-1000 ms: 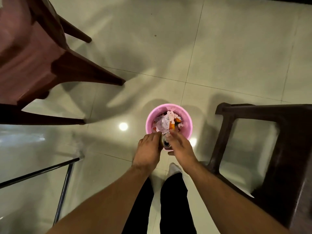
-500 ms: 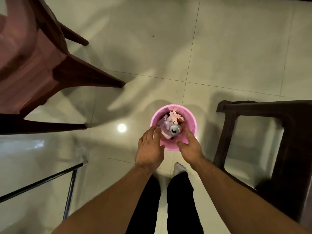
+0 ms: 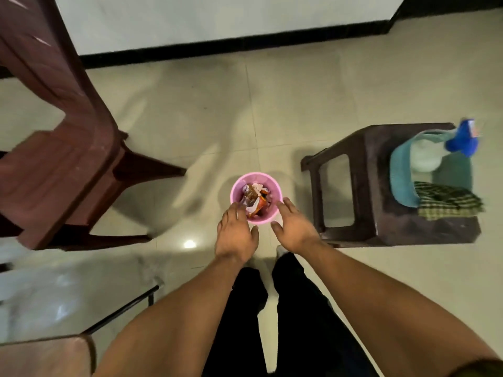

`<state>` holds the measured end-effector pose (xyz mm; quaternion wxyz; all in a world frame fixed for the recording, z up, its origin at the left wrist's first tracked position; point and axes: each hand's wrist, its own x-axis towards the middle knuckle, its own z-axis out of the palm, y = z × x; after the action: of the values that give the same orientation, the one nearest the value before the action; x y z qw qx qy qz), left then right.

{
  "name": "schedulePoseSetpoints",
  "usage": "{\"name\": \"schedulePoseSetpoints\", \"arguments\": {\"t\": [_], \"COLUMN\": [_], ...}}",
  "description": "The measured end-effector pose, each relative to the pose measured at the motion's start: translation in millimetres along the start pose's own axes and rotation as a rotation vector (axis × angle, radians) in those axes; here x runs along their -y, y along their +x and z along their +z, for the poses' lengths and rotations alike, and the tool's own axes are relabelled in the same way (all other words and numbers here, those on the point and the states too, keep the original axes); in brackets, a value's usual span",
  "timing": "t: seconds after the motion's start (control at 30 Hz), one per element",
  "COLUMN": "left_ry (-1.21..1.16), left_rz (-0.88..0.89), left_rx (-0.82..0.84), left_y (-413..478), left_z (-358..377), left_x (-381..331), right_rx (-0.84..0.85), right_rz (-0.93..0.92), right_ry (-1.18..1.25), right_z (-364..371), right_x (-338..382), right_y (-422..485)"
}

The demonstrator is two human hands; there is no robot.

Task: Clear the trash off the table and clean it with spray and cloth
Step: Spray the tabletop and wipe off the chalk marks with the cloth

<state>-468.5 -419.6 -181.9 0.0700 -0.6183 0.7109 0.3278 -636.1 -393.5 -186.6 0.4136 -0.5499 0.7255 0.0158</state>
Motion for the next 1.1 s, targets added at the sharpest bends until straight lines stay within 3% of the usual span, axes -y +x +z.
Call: {"name": "schedulePoseSetpoints", "arguments": {"t": [0.33,0.63,0.87,1.1], "left_ry": [-0.007,0.052,-0.105,-0.205], "left_rz": [0.248,0.473,0.354,0.227], "left_rx": [0.012,-0.002,0.059,0.050], "left_y": [-81.6,-55.8,-21.1,56.0], "left_z": [-47.2,-35.6,14.1,64.5], "left_x": [-109.2,-254.3,-365.8,-442.9], "right_rx": [-0.223,-0.465,-0.301,-0.034], "right_rz": [0.052,0.137,0.175,-0.137], "right_ry": [0.137,0.109,-0.209,-0.615], "right_z": [-76.1,-177.8,-215.2,-228.4], "right_x": [5.9,-121.9,-253.5,-334.8], "right_y": [-118.8,-154.5,-148.5,-96.6]}}
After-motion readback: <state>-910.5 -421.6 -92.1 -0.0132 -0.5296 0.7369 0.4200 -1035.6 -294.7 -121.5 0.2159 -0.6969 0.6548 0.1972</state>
